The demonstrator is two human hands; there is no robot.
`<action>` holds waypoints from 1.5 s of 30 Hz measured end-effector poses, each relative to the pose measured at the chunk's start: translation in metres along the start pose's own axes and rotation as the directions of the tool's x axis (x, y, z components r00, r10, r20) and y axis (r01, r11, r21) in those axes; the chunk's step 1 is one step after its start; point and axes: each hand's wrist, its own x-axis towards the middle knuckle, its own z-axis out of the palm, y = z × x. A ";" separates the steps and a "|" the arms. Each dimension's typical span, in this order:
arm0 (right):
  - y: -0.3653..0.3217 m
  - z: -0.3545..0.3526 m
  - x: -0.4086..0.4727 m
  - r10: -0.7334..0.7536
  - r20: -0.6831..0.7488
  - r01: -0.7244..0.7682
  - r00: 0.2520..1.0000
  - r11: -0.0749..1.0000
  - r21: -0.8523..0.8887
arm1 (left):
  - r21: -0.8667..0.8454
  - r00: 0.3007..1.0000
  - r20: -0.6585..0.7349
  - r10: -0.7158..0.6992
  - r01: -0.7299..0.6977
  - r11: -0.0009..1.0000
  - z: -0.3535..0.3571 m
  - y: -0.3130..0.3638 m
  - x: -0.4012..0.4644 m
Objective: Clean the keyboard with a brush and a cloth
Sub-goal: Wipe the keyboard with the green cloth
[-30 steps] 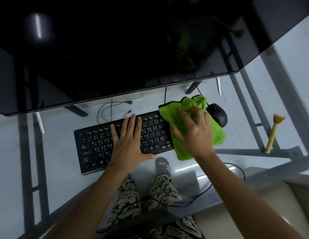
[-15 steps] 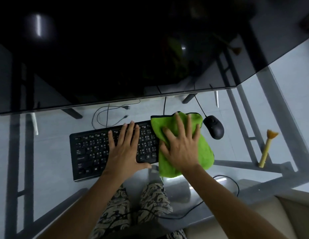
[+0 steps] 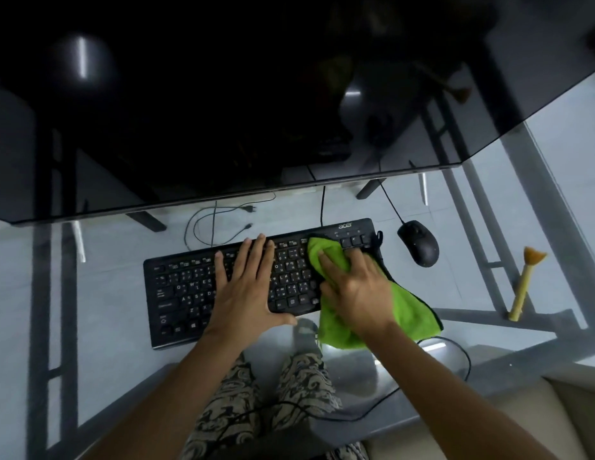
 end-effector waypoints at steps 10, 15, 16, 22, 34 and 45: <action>0.002 -0.004 -0.003 -0.039 -0.013 0.039 0.999 0.999 -0.009 | 0.011 1.000 -0.006 0.001 -0.001 1.000 0.001 -0.001 0.001; -0.034 0.005 -0.013 -0.116 0.022 0.113 0.993 0.990 0.079 | -0.014 1.000 0.001 -0.005 0.005 1.000 0.000 0.000 0.000; -0.032 0.005 -0.012 -0.141 0.029 0.138 0.990 0.987 0.077 | -0.007 1.000 0.001 -0.002 0.002 1.000 -0.001 -0.001 0.000; 0.012 -0.010 0.024 0.366 -0.031 -0.357 0.930 0.920 0.159 | 0.091 0.998 -0.061 0.027 -0.022 0.996 0.001 0.010 -0.010; 0.022 -0.011 0.044 0.533 -0.002 -0.521 0.846 0.827 0.210 | 0.241 0.891 -0.303 0.339 -0.273 0.931 0.062 -0.005 -0.053; 0.037 0.001 0.045 0.627 -0.032 -0.579 0.779 0.737 0.349 | 0.257 0.903 -0.310 0.297 -0.221 0.941 0.064 -0.006 -0.053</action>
